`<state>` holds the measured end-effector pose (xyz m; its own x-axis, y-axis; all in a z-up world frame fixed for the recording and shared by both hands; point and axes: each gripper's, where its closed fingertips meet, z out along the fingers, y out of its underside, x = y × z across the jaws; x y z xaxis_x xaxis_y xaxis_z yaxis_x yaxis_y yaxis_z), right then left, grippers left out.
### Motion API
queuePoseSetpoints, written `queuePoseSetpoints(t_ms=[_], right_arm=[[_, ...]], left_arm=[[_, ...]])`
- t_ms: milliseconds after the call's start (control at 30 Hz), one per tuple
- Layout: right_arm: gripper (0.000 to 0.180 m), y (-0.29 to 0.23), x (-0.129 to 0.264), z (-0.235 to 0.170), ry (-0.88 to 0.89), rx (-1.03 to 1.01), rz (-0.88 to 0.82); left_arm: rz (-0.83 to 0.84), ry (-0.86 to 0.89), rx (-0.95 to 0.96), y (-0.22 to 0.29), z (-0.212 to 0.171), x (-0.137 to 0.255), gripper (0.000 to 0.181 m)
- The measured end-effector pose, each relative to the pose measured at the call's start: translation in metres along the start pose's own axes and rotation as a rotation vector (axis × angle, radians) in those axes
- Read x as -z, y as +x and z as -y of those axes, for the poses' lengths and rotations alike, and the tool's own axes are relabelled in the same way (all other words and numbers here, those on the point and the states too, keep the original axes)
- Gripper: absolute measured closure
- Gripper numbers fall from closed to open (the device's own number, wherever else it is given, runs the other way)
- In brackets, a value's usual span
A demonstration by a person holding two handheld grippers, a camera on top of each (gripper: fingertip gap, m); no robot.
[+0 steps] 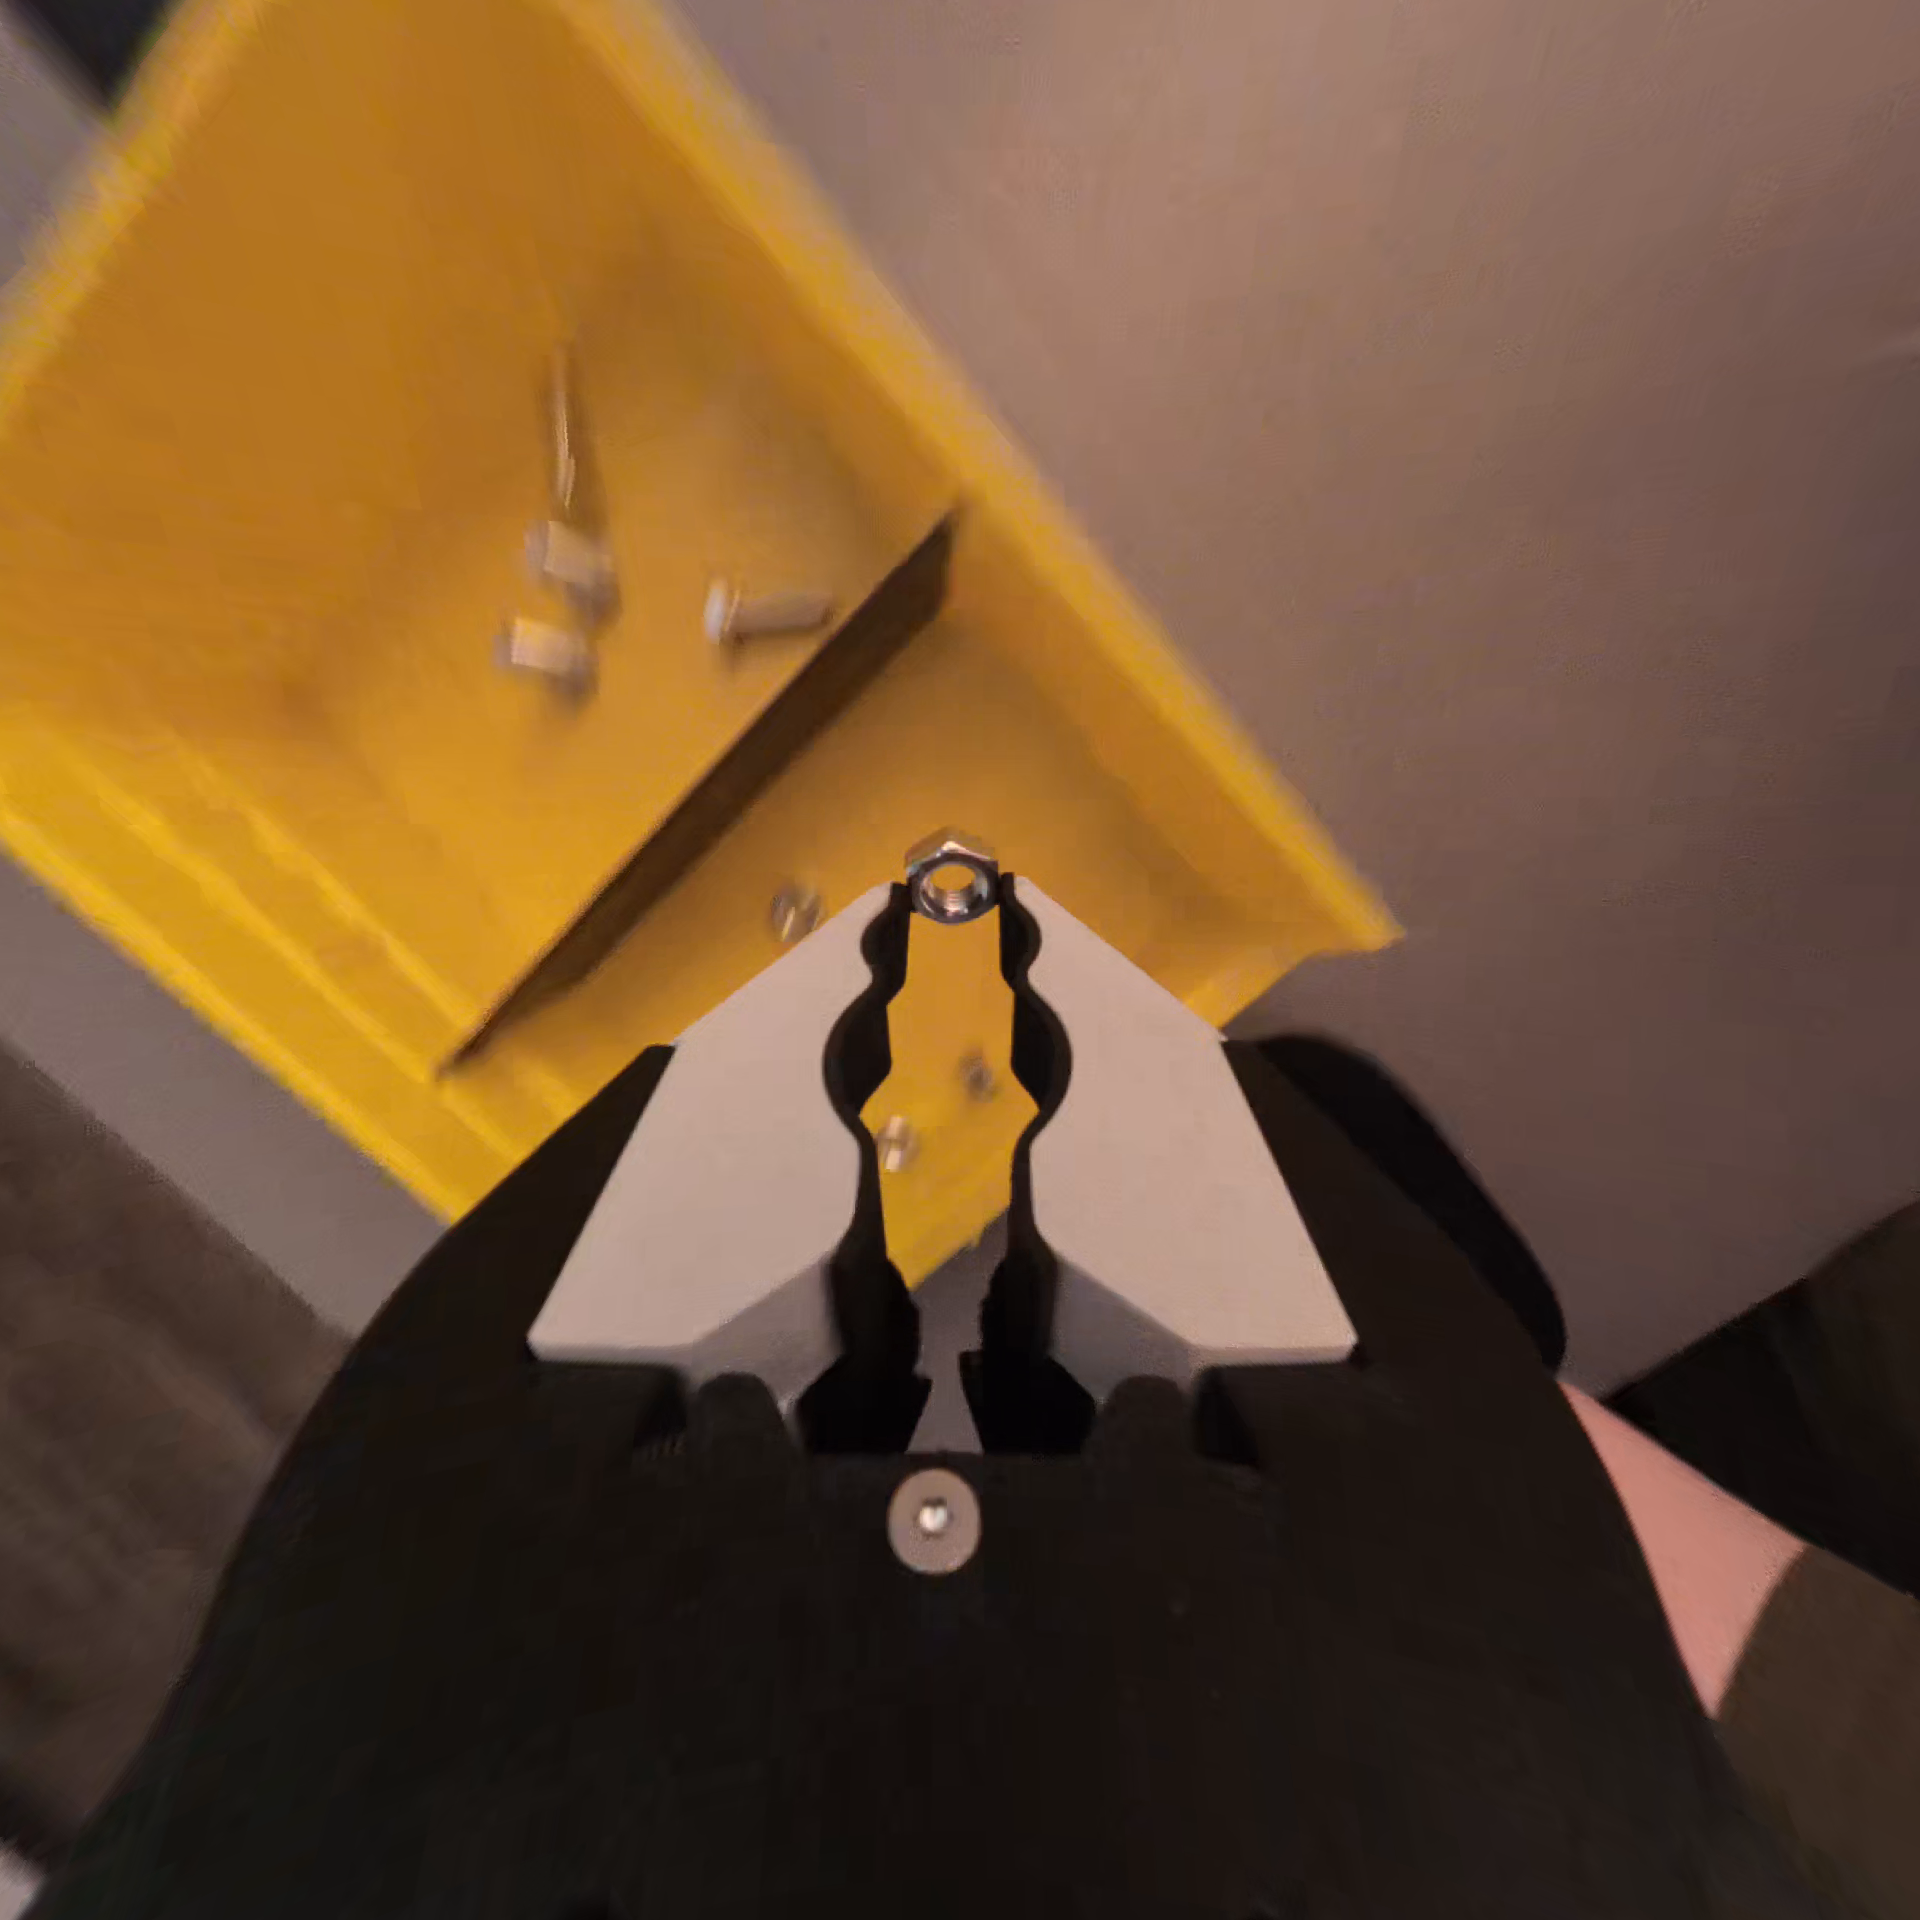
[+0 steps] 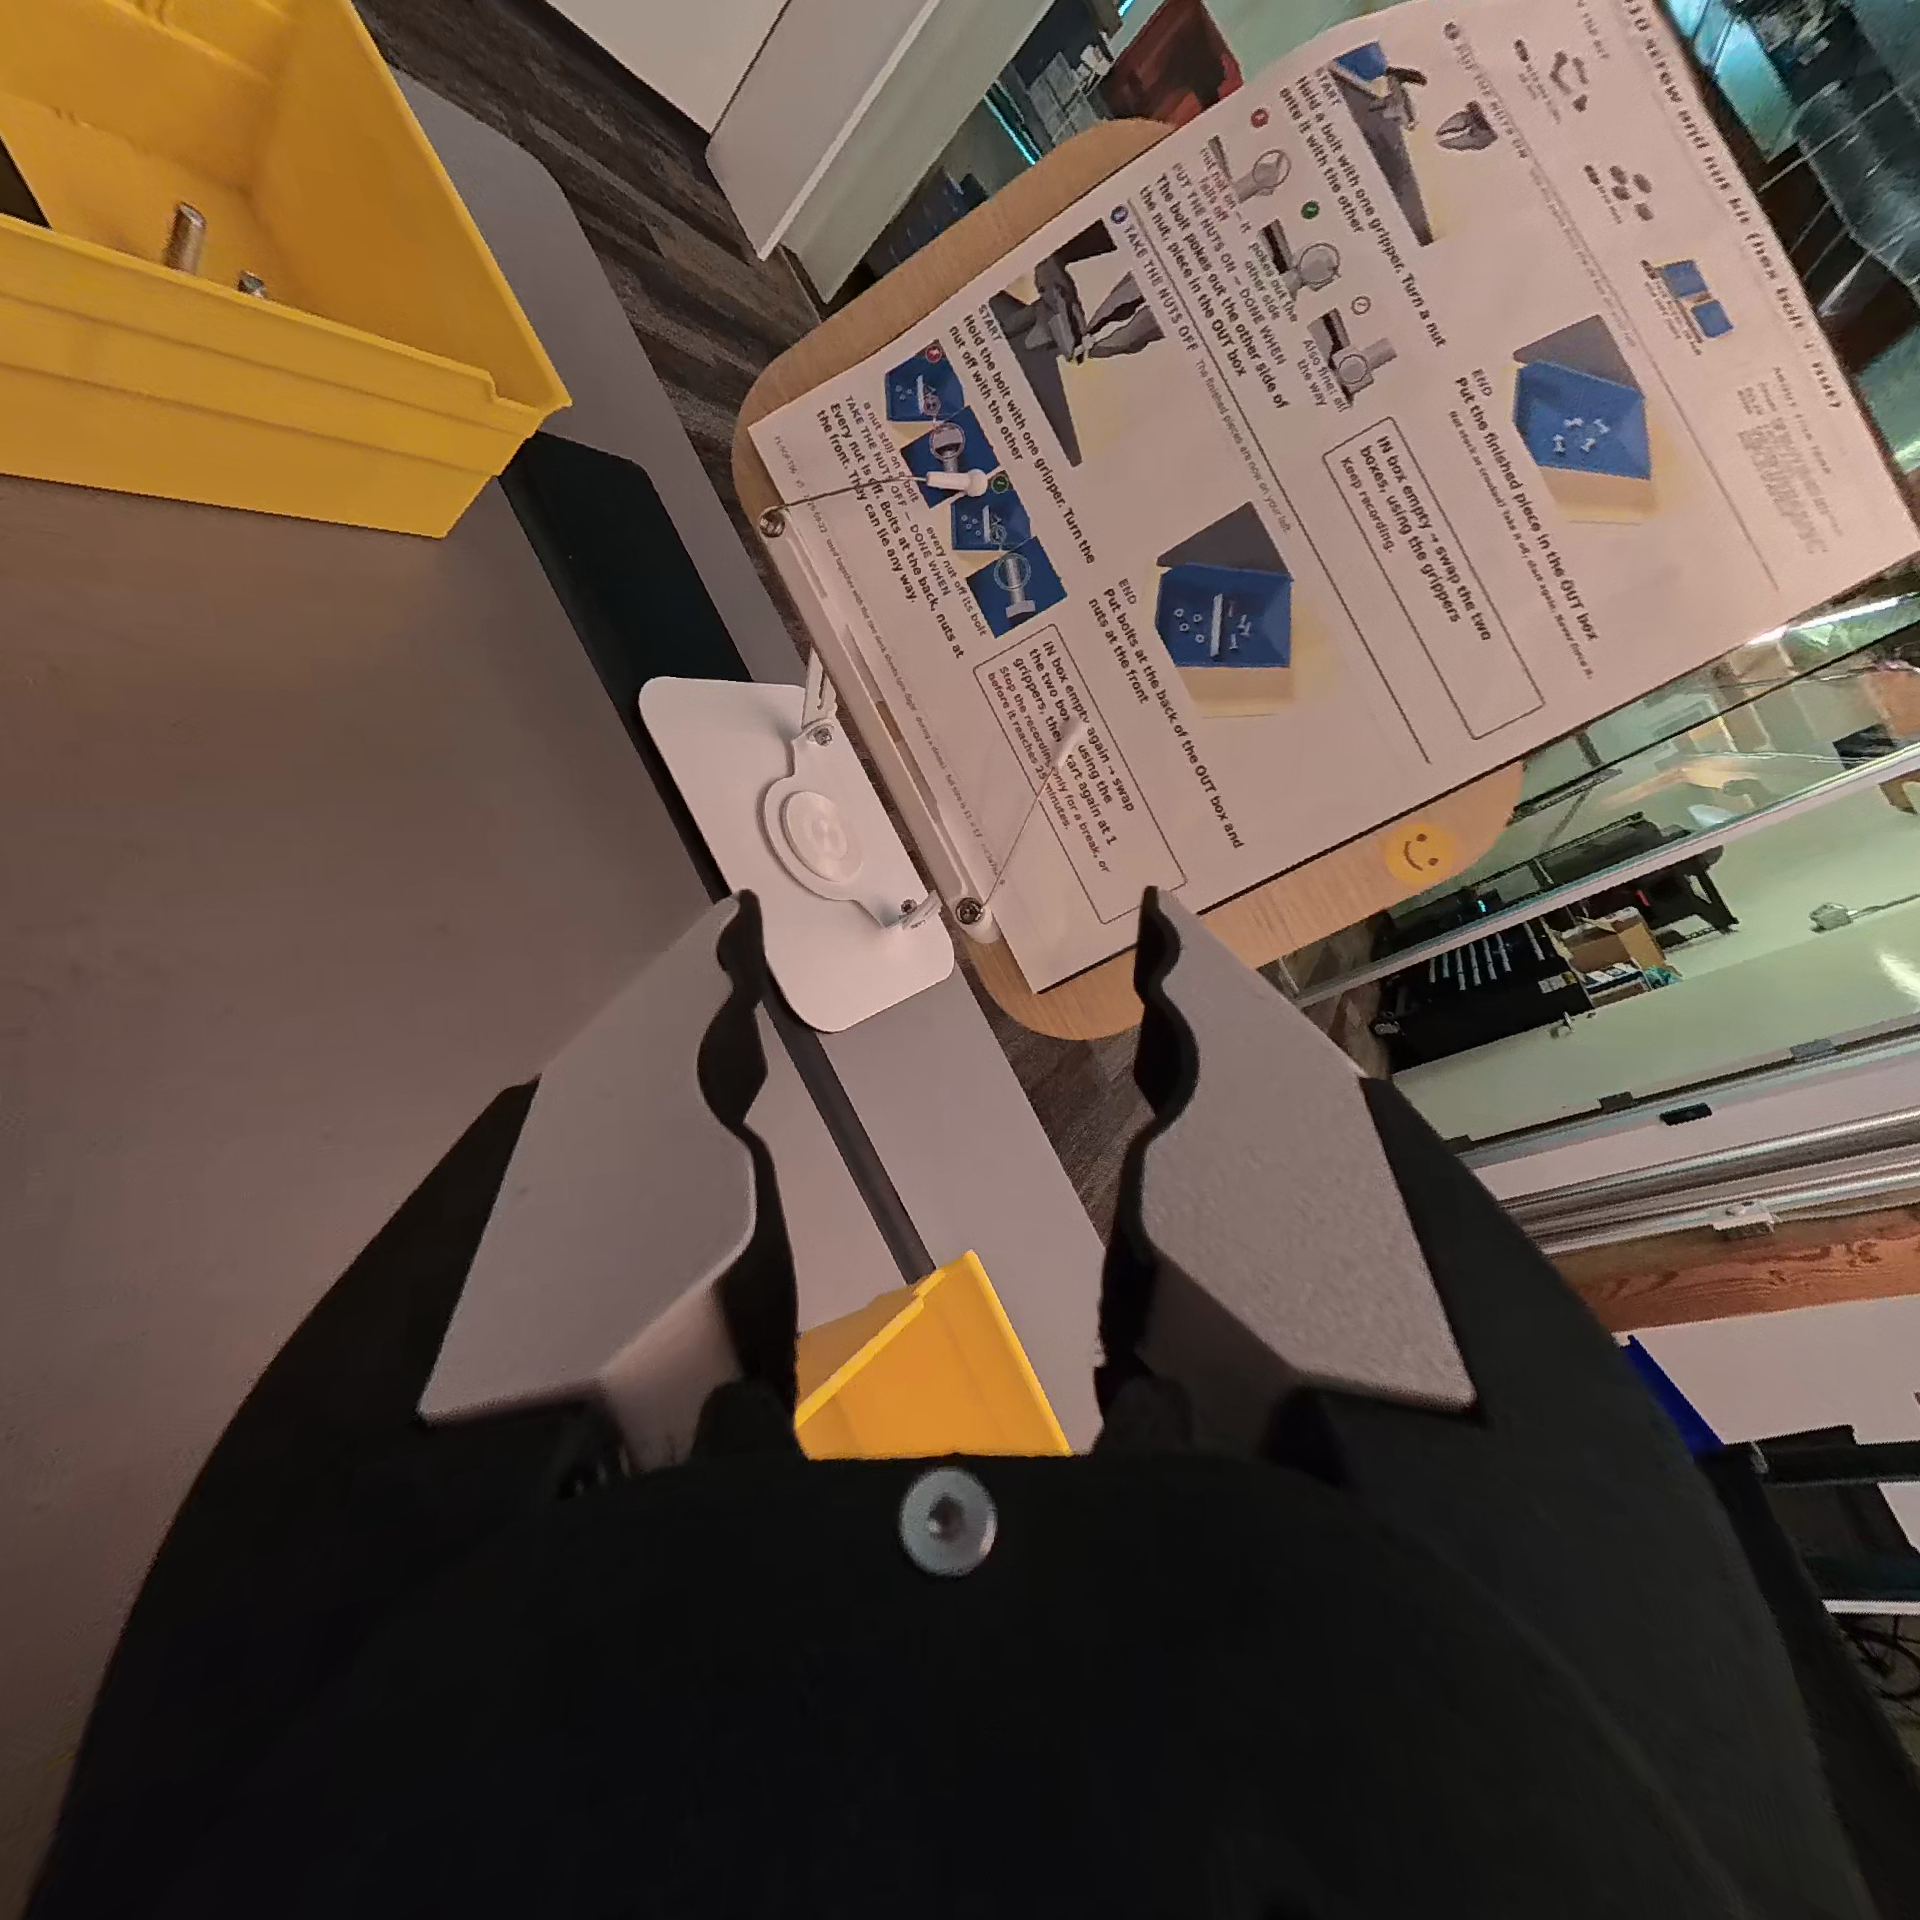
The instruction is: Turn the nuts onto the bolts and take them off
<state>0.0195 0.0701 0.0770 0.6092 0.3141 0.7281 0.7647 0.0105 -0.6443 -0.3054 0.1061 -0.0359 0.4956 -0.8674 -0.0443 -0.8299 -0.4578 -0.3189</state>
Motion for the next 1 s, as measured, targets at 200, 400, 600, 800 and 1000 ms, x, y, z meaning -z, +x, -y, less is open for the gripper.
queuePoseSetpoints(t_ms=[200,400,600,800,1000], right_arm=[[0.109,0.014,0.012,0.001,0.003,-0.005,-0.047],[0.110,0.039,0.033,-0.006,-0.021,-0.012,-0.132],[0.110,0.050,0.042,-0.008,-0.004,-0.048,-0.153],[0.110,0.045,0.035,-0.014,-0.052,-0.009,-0.143],[0.110,0.042,0.032,-0.016,-0.070,0.006,-0.138]], left_arm=[[-0.299,0.191,-0.387,0.168,0.097,-0.019,0.165],[-0.312,-0.006,-0.490,0.230,0.103,-0.119,0.165],[-0.223,-0.082,-0.507,0.225,0.096,-0.151,0.165],[-0.248,-0.101,-0.496,0.226,0.094,-0.156,0.165],[-0.249,-0.046,-0.522,0.227,0.100,-0.151,0.157]])
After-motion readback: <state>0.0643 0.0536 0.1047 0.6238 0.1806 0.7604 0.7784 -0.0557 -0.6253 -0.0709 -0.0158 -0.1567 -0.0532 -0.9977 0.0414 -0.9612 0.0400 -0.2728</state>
